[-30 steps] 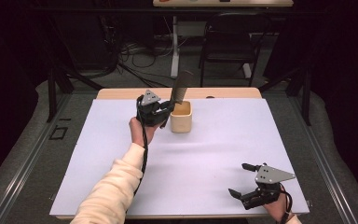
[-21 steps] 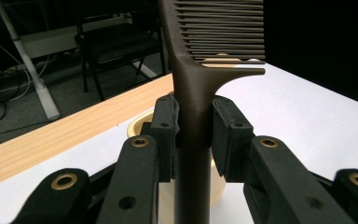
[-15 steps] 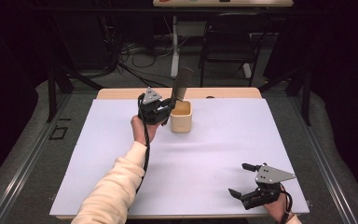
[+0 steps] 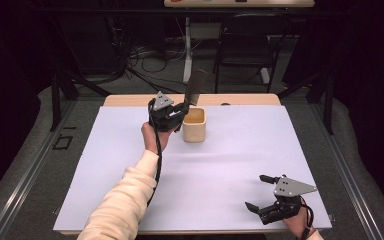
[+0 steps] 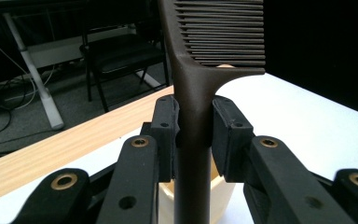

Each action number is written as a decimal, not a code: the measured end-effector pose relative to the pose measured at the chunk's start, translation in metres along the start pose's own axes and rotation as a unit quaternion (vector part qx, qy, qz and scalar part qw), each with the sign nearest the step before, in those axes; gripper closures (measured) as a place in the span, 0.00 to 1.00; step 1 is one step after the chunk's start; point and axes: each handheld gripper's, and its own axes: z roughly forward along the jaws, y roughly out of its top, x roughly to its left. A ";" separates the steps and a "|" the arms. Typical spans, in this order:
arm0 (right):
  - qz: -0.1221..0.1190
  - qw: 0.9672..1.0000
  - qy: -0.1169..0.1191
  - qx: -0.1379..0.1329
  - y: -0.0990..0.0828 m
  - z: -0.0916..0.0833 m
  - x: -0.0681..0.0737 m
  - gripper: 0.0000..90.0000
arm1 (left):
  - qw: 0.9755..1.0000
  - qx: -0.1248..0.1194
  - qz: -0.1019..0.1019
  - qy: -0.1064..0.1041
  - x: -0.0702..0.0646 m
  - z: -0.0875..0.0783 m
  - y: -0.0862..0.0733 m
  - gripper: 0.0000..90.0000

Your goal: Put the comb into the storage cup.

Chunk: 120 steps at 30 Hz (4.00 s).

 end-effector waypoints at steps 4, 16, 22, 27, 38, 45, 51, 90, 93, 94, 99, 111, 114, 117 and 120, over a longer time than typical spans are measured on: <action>0.000 1.000 0.000 0.000 0.000 0.000 0.000 0.00 | 1.000 -0.005 0.001 0.002 -0.001 0.001 0.002 0.80; 0.000 1.000 0.000 0.000 0.000 0.000 0.000 0.00 | 1.000 -0.020 0.005 0.005 -0.002 0.005 0.006 0.80; 0.000 1.000 0.001 0.001 0.000 0.000 0.000 0.00 | 1.000 -0.023 0.006 0.008 -0.002 0.008 0.005 0.80; 0.001 1.000 0.001 0.001 0.000 0.000 0.000 0.00 | 0.999 -0.029 0.006 0.012 -0.001 0.009 0.005 0.80; 0.002 1.000 0.001 0.000 0.000 0.000 0.000 0.00 | 0.999 -0.042 0.001 0.012 -0.001 0.012 0.010 0.80; 0.001 1.000 0.000 0.000 0.000 0.000 0.000 0.00 | 0.998 -0.057 0.006 0.011 -0.002 0.014 0.012 0.80; 0.001 1.000 0.001 0.000 0.000 0.000 0.000 0.00 | 0.997 -0.070 0.007 0.010 -0.001 0.016 0.012 0.80; 0.002 1.000 0.003 0.000 0.000 0.000 0.000 0.00 | 0.997 -0.077 0.010 0.013 0.003 0.036 0.006 0.80; 0.003 1.000 0.002 0.001 0.000 0.000 0.000 0.00 | 0.997 -0.079 0.009 0.011 0.003 0.037 0.005 0.80; 0.002 1.000 0.002 0.001 0.000 0.000 0.000 0.00 | 0.997 -0.079 0.009 0.008 0.003 0.037 0.005 0.80; 0.003 1.000 0.002 0.001 0.000 0.000 0.000 0.00 | 0.997 -0.077 0.012 0.005 0.002 0.039 0.005 0.80; 0.003 1.000 0.002 0.002 0.000 0.000 0.000 0.00 | 0.997 -0.077 0.009 -0.004 0.002 0.042 0.003 0.80; 0.004 1.000 0.002 0.002 0.000 0.000 0.000 0.00 | 0.997 -0.075 0.010 -0.006 0.003 0.043 0.002 0.80; 0.004 1.000 0.002 0.002 0.000 0.000 0.000 0.00 | 0.997 -0.073 0.009 -0.007 0.003 0.044 0.001 0.80; 0.002 1.000 0.003 0.002 0.000 0.000 0.000 0.00 | 0.997 -0.072 0.006 -0.007 0.003 0.045 0.000 0.80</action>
